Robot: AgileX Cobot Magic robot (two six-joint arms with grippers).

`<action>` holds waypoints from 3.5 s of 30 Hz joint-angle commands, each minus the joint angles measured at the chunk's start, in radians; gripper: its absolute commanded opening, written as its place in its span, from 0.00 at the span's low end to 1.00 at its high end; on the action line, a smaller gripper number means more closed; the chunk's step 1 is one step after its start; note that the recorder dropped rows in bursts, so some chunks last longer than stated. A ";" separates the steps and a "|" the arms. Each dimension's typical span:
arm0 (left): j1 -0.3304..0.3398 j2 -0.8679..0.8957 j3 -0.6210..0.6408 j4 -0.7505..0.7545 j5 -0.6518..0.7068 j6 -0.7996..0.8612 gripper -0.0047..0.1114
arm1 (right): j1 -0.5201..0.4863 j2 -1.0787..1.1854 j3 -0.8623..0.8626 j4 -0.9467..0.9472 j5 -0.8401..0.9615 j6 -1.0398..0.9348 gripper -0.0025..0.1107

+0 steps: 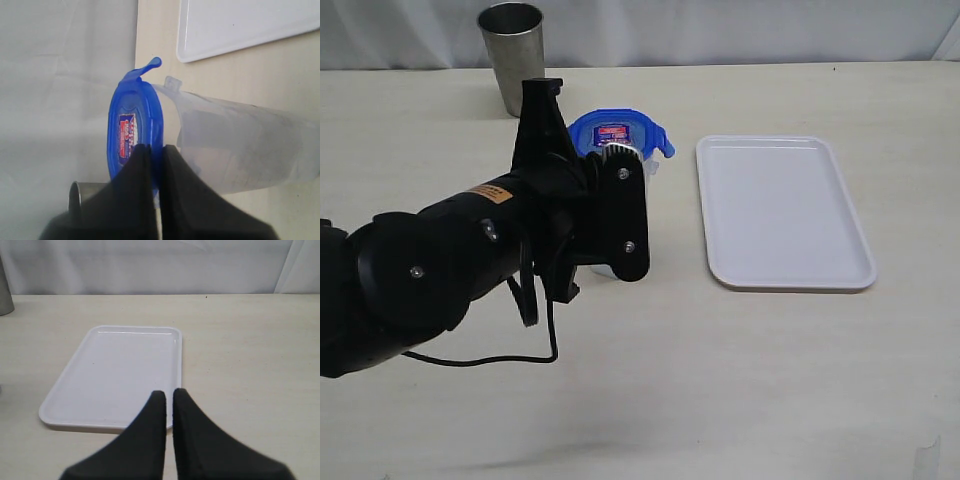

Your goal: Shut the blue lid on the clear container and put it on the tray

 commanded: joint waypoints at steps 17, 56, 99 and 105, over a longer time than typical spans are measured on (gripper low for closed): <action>-0.009 -0.024 0.004 -0.009 0.001 0.032 0.04 | -0.006 -0.004 0.002 -0.008 -0.002 0.000 0.07; -0.009 -0.044 0.006 -0.073 0.052 0.032 0.04 | -0.006 -0.004 0.002 -0.008 -0.002 0.000 0.07; -0.009 -0.044 0.043 0.013 0.006 0.032 0.04 | -0.006 -0.004 0.002 -0.008 -0.002 0.000 0.07; -0.009 -0.044 0.043 0.010 0.035 0.032 0.04 | -0.006 -0.004 0.002 -0.008 -0.002 0.000 0.07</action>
